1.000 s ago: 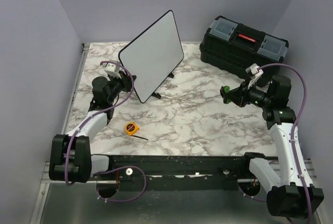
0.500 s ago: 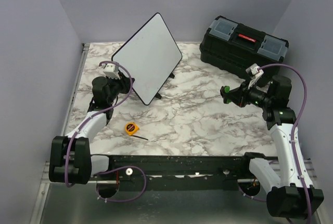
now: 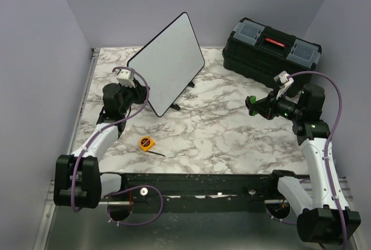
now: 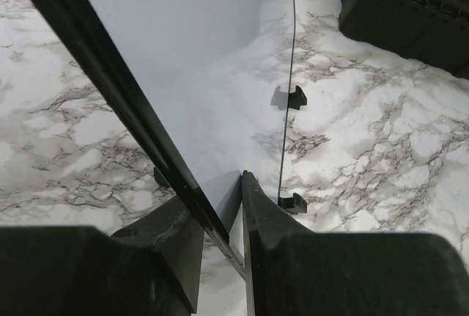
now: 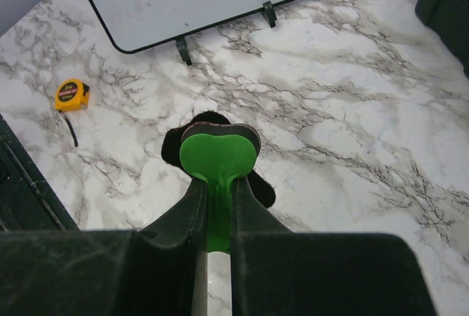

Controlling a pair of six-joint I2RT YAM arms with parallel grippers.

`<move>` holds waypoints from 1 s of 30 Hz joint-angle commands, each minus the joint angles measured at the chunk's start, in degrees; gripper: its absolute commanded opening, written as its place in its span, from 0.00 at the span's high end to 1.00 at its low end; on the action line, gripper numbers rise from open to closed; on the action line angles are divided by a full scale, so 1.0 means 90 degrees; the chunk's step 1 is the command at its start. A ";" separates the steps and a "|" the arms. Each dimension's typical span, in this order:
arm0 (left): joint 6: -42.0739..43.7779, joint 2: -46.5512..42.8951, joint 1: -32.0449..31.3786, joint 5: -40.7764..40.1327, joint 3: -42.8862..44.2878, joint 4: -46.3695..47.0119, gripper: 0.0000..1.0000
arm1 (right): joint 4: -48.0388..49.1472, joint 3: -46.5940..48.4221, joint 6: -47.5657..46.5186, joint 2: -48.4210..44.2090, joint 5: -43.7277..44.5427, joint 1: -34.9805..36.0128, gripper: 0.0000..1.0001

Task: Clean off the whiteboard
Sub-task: Place the whiteboard at the center of the board.

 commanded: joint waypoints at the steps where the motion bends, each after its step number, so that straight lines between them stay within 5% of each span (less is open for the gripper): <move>1: 0.0647 -0.0138 -0.0028 -0.0313 0.0151 -0.0564 0.84 | 0.0102 -0.0066 -0.0040 -0.0051 -0.0142 -0.0037 1.00; 16: 0.0849 -0.0173 -0.0038 -0.0359 0.0232 -0.0916 0.68 | 0.0102 -0.0069 -0.0050 -0.0060 -0.0133 -0.0036 0.99; 30: 0.1739 -0.0326 -0.0150 -0.1019 0.0319 -0.0923 0.66 | 0.0102 -0.0069 -0.0059 -0.0008 -0.0152 -0.0036 0.99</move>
